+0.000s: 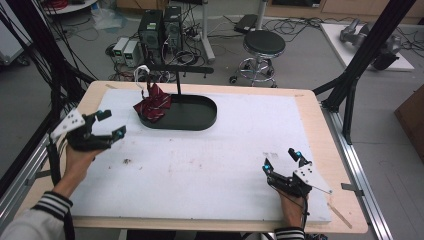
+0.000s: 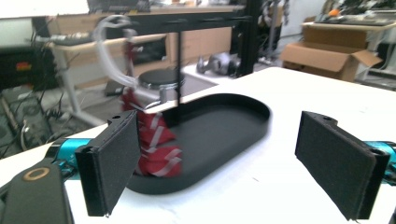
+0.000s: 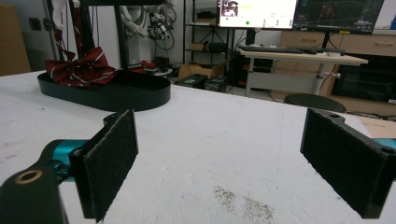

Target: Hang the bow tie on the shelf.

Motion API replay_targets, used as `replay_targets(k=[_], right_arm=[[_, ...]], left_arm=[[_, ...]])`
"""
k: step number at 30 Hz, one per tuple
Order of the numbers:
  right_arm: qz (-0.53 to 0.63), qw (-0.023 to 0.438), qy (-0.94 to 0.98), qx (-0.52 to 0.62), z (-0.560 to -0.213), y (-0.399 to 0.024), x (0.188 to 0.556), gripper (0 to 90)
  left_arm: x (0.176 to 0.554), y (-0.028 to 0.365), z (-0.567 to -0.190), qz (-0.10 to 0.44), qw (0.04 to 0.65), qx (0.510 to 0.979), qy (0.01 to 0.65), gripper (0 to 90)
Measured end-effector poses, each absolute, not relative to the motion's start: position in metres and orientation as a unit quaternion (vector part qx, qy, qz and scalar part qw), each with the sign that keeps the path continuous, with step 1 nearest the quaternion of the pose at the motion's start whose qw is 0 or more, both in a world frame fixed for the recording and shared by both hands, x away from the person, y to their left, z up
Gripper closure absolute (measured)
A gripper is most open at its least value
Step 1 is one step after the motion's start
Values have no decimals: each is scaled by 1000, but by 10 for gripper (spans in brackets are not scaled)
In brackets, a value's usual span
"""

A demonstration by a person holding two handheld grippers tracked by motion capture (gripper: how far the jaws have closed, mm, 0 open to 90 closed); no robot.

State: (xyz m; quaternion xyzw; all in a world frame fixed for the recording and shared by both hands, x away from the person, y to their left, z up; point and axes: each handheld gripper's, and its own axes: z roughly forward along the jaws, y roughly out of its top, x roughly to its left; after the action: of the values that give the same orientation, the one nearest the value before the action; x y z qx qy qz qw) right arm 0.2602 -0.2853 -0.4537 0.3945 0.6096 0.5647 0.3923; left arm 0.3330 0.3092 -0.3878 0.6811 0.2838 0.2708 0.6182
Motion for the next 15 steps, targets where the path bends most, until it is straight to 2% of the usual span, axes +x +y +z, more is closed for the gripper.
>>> replay_targets(k=[5, 11, 15], right_arm=[[564, 394, 610, 393, -454, -285, 260, 103], [564, 392, 610, 394, -454, -285, 260, 103], [565, 391, 611, 392, -454, -285, 260, 103]], left_arm=[[290, 305, -418, 287, 642, 660, 263, 147], [278, 308, -446, 274, 646, 649, 295, 140], [272, 307, -454, 289, 647, 644, 288, 140]])
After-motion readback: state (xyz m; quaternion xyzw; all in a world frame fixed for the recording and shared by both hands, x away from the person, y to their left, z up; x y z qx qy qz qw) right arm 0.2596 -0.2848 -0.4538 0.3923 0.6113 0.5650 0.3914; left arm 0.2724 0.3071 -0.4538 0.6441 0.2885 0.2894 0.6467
